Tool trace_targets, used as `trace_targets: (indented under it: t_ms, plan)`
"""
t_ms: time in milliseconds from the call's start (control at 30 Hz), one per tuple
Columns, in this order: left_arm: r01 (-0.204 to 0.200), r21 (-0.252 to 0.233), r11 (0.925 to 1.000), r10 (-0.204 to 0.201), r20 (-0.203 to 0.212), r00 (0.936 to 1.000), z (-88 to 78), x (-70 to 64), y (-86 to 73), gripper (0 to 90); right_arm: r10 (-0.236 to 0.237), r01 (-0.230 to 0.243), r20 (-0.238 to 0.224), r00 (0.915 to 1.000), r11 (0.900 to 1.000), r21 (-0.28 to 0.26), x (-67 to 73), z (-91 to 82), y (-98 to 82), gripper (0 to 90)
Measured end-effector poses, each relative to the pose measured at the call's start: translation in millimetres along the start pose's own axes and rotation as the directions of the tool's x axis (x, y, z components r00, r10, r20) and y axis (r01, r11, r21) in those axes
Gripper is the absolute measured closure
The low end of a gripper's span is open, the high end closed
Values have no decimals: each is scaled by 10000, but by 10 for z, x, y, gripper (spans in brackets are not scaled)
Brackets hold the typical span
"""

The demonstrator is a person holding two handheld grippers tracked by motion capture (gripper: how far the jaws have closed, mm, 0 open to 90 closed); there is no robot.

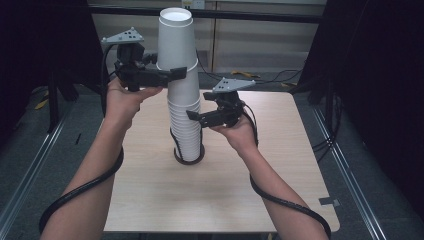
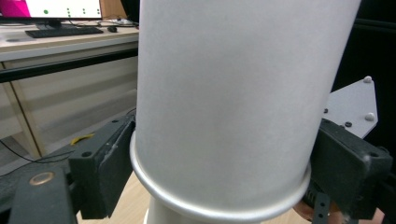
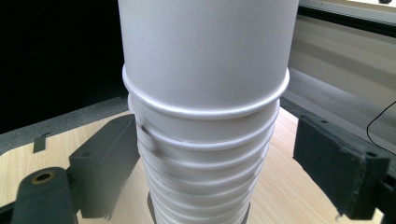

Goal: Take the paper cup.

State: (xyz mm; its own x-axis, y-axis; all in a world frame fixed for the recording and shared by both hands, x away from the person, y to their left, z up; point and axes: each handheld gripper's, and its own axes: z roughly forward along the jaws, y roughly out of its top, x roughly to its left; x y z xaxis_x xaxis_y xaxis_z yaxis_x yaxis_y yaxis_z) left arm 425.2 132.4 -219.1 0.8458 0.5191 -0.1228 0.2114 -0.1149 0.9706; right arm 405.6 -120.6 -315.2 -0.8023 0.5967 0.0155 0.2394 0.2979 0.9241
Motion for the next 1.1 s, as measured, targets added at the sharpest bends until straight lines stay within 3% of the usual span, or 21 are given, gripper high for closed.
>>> trace_targets:
  t_ms: [267,400,600,1100]
  plan:
    - [48,-235,9997,-45,133,9999,11,-10,36,140,13,-13,-2,10000,10000,15,0,9,-6,136]
    - [-156,-261,9995,157,34,9999,-6,-26,66,142,16,-16,-27,10000,10000,39,-8,4,-8,136]
    - [1,-539,9985,1,43,10000,-64,-13,94,143,56,-56,4,10000,10000,46,-19,-4,-15,136]
    - [130,-705,9974,-145,-205,9997,-382,110,-20,142,94,-95,63,9999,9998,157,-47,-7,-85,135]
